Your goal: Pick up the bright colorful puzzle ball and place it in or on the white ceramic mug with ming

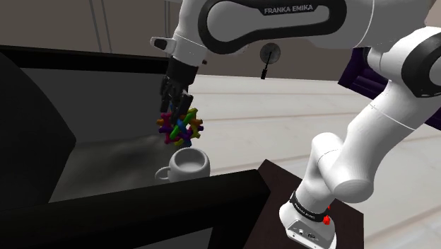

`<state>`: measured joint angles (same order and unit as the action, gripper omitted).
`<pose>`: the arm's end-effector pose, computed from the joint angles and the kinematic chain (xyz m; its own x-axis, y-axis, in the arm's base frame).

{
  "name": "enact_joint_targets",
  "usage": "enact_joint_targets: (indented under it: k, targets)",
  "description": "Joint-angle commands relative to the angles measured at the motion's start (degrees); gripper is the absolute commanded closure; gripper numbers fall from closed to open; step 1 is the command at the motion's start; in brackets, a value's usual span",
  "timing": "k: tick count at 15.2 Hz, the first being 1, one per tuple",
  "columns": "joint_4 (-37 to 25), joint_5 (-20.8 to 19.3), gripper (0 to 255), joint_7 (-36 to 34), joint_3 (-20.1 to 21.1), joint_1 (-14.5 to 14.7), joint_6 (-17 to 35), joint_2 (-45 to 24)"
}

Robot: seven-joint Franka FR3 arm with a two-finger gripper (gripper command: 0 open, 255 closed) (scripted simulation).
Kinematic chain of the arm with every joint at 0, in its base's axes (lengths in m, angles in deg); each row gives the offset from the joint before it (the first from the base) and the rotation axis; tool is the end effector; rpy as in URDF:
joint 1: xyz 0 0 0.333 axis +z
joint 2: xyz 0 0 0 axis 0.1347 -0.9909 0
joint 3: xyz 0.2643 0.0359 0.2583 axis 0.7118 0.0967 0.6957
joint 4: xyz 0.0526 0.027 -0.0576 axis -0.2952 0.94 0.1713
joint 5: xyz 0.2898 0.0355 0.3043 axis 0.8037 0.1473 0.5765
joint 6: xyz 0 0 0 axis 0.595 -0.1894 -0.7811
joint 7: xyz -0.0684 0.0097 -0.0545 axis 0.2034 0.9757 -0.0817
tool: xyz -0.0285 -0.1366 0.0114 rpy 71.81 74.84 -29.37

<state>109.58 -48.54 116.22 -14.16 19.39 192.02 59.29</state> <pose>0.4656 0.2546 0.5664 0.2867 0.9153 0.2830 0.9527 -0.3035 0.0166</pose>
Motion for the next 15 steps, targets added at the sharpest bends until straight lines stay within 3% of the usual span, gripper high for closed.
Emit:
enact_joint_targets:
  k: [1, 15]
  targets:
    - [1.47, -0.02, 255, -1.25, 0.84, 0.46, 0.92, 0.92]
    - [10.14, 1.47, 255, 1.09, 0.99, 0.84, 11.54, -1.19]
